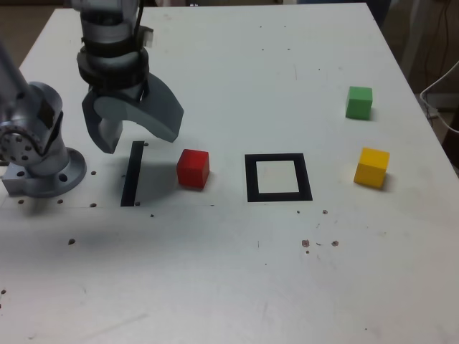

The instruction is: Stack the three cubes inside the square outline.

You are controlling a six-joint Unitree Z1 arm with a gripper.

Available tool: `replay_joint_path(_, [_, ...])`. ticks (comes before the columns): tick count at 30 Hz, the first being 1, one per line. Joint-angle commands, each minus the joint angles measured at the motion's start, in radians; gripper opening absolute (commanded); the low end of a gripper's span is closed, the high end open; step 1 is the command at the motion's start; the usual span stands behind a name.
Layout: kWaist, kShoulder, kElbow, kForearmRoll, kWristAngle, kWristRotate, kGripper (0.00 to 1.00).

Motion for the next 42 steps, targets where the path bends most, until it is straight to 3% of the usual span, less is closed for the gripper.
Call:
replay_joint_path(1, [-0.001,-0.003,-0.003,-0.010,0.001,0.000,1.00])
replay_joint_path(13, [-0.001,0.017,-0.005,-0.039,0.006,-0.011,1.00])
replay_joint_path(19, [-0.001,0.034,-0.046,-0.026,-0.024,-0.011,0.99])
replay_joint_path(35, [-0.015,0.236,-0.137,-0.110,-0.064,-0.034,0.91])
replay_joint_path(39, [-0.019,0.271,-0.143,-0.114,-0.067,-0.038,0.84])
replay_joint_path(42, [-0.019,0.290,-0.148,-0.119,-0.065,-0.042,0.71])
